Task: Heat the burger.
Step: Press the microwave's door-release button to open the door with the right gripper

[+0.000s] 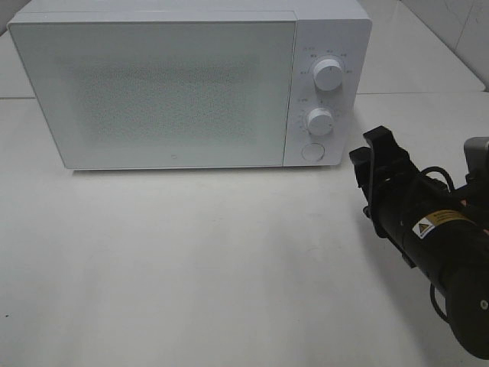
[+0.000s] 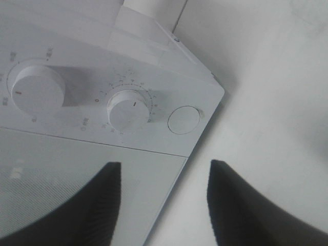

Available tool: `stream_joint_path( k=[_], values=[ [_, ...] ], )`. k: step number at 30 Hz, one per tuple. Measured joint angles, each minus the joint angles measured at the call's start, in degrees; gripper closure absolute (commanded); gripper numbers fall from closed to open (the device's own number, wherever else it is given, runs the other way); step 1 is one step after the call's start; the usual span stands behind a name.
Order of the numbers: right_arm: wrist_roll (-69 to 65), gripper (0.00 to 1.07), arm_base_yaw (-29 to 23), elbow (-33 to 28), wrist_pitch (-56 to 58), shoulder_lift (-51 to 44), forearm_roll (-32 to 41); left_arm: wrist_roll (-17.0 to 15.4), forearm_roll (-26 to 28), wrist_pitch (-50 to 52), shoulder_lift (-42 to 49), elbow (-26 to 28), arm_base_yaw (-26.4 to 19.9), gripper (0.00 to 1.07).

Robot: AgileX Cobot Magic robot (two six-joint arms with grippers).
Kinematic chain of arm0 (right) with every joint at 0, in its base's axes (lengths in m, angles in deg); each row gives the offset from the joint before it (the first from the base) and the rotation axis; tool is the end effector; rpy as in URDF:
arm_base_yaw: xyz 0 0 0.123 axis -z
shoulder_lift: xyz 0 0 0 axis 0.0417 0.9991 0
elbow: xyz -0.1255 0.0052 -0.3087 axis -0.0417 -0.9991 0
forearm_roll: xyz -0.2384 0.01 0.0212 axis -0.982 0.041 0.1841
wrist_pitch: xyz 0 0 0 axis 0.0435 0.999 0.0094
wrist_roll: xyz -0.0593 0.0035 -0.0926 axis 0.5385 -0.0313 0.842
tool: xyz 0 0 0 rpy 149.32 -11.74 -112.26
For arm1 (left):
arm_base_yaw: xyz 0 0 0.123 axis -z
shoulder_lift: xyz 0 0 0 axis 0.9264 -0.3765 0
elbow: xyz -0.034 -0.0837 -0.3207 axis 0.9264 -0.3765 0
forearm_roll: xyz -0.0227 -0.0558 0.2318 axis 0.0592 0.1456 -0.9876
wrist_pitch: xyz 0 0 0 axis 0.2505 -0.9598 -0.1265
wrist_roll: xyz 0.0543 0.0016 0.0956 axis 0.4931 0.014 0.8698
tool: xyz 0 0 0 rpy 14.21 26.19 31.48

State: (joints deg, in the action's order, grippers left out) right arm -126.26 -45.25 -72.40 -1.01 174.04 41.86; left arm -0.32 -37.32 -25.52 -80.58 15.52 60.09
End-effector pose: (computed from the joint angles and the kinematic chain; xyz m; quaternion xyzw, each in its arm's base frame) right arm 0.2314 0.1224 0.1946 0.4099 0.6544 0.3737 0.5139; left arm -0.0454 -0.0330 0.2674 0.0305 0.8374 -0.0519 0.5433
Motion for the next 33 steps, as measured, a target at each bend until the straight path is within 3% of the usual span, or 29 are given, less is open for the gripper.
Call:
stream_joint_path(
  k=[1,3,4,6,7,8,17,25,33],
  values=[
    [0.0,0.65,0.0,0.0,0.0,0.0,0.0,0.0,0.0,0.0,0.0,0.0,0.0,0.09],
    [-6.9,0.8,0.0,0.0,0.6,0.0,0.1,0.0,0.0,0.0,0.0,0.0,0.0,0.09],
    [-6.9,0.8,0.0,0.0,0.6,0.0,0.1,0.0,0.0,0.0,0.0,0.0,0.0,0.09],
    [-11.5,0.96,0.0,0.0,1.1,0.0,0.7,0.0,0.0,0.0,0.0,0.0,0.0,0.09],
    [-11.5,0.96,0.0,0.0,1.1,0.0,0.7,0.0,0.0,0.0,0.0,0.0,0.0,0.09],
    [-12.9,1.06,0.0,0.0,1.2,0.0,0.9,0.0,0.0,0.0,0.0,0.0,0.0,0.09],
    [-15.8,1.07,0.0,0.1,4.7,0.1,0.9,0.0,0.0,0.0,0.0,0.0,0.0,0.09],
    [-16.0,1.07,0.1,3.6,9.2,0.1,0.9,0.0,0.0,0.0,0.0,0.0,0.0,0.09],
    [-15.4,1.07,4.6,7.1,13.9,0.2,1.0,0.0,0.0,0.0,0.0,0.0,0.0,0.09]
  ],
)
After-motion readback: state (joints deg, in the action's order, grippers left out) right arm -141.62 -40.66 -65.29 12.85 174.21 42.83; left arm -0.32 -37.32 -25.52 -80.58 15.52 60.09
